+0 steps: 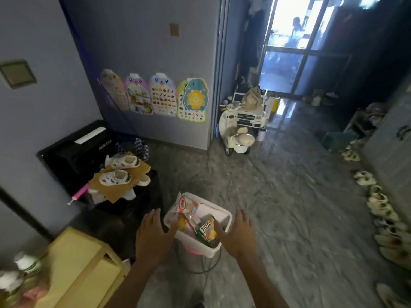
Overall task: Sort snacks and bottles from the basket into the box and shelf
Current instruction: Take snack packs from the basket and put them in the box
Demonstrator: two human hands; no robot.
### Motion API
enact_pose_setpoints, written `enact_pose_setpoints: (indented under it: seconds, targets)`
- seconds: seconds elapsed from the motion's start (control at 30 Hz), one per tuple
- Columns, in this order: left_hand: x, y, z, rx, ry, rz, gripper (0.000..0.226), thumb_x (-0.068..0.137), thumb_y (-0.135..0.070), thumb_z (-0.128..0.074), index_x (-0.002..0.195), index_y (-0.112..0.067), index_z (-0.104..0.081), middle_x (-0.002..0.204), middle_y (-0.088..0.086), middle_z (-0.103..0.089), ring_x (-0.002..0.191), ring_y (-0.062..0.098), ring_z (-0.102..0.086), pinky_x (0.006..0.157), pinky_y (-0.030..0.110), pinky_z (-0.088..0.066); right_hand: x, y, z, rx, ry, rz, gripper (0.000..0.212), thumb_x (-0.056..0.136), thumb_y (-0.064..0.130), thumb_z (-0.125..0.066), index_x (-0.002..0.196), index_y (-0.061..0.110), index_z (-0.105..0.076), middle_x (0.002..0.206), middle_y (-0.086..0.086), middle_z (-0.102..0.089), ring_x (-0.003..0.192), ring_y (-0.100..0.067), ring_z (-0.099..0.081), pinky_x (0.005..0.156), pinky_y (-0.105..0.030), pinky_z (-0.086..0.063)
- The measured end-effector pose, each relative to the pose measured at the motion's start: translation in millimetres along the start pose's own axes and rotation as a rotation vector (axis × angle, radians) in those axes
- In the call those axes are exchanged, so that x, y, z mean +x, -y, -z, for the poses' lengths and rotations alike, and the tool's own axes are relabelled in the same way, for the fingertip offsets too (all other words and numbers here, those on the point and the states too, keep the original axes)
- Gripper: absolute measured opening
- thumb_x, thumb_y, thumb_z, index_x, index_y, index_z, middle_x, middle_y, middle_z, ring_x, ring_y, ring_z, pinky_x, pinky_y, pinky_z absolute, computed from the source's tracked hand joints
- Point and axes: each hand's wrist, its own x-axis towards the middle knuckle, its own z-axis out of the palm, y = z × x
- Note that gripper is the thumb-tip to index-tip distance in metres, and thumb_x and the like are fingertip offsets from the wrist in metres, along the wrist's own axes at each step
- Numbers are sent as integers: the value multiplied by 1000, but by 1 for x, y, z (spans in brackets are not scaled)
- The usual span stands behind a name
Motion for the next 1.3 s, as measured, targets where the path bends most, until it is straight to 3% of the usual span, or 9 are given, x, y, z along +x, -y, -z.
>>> enact_pose_setpoints:
  seconds: [0.17,0.33,0.6,0.73,0.83,0.93,1.1,1.23,1.3]
  targets:
    - [64,-13,-58,0,39,55,89,94,-83,-42,157,-20,-44,163,8,-46,153,29,-38,120,50,-37,76,-13,-14,-74,35,-9,119,81,94,-33,166,11,-27,174,-11,-26,162,-33,-19,129,-48,-28]
    - [113,-18,-116,-57,131,184,84,91,-79,-43,154,-23,-45,156,6,-51,146,30,-45,115,52,-41,142,-25,-37,-177,162,23,107,89,84,-49,166,14,-28,172,-10,-30,158,-32,-25,125,-48,-35]
    - [162,-38,-173,-52,60,323,59,94,-65,-60,142,-32,-52,122,1,-70,108,26,-68,86,42,-55,239,-46,-83,-252,416,127,100,87,82,-53,163,21,-30,167,-5,-35,150,-29,-36,115,-47,-48]
    - [207,-30,-223,-96,61,488,72,89,-76,-56,144,-29,-55,129,3,-70,116,28,-67,92,44,-57,300,-67,-134,-338,566,236,100,79,80,-52,157,20,-34,160,-9,-44,141,-32,-45,111,-49,-48]
    - [241,-11,-274,-104,94,664,88,81,-84,-54,146,-25,-51,142,7,-62,129,34,-59,103,48,-51,332,-87,-185,-441,674,378,102,82,78,-61,158,17,-34,161,-8,-44,143,-33,-45,113,-46,-41]
    - [277,17,-330,-88,101,752,104,71,-99,-48,143,-25,-52,144,7,-58,131,34,-58,102,52,-53,359,-113,-244,-462,750,482,110,79,86,-61,161,19,-30,164,-6,-40,148,-30,-41,117,-44,-39]
    - [321,51,-398,-222,116,883,126,70,-95,-60,161,-12,-29,159,15,-47,142,38,-51,110,53,-50,390,-158,-338,-474,922,594,120,78,88,-65,166,21,-18,171,-7,-24,156,-36,-27,124,-53,-35]
    - [339,104,-462,-526,-89,1037,121,42,-106,-67,138,-34,-54,123,-7,-75,110,21,-74,92,45,-62,401,-189,-388,-500,1016,683,115,77,80,-73,167,36,-16,172,1,-23,157,-34,-20,122,-60,-35]
    - [344,101,-465,-628,-149,1057,101,46,-100,-74,120,-31,-67,103,-11,-79,94,13,-77,82,39,-65,402,-201,-400,-518,1011,751,96,81,70,-78,161,38,-36,164,6,-39,151,-31,-32,119,-55,-38]
